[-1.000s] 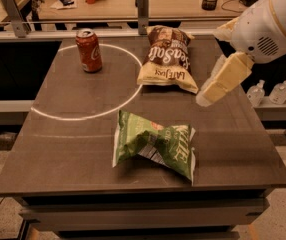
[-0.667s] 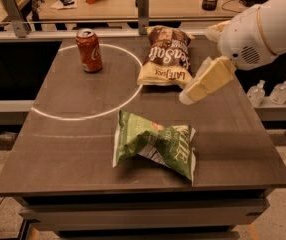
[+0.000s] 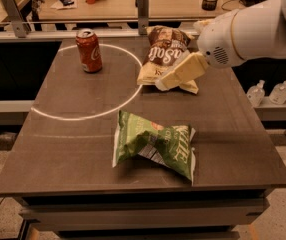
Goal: Pick coke can
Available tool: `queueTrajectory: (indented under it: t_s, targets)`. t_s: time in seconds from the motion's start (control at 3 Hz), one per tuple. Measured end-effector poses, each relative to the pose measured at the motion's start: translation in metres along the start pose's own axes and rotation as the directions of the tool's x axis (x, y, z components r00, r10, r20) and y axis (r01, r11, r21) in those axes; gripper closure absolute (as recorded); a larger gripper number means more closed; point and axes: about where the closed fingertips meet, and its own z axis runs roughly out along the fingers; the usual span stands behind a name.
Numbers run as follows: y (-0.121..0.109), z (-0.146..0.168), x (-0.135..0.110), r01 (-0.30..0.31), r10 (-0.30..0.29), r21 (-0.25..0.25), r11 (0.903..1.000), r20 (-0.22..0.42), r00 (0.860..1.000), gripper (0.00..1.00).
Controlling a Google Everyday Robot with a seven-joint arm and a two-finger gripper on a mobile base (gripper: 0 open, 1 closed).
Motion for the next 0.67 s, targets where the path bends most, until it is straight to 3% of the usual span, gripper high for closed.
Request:
queueTrajectory:
  t_s: [0.67]
  targets:
    - [-0.0026,0.0022,-0.0035,-0.026,0.026,0.007,0.9996,0.012,1.0,0.0]
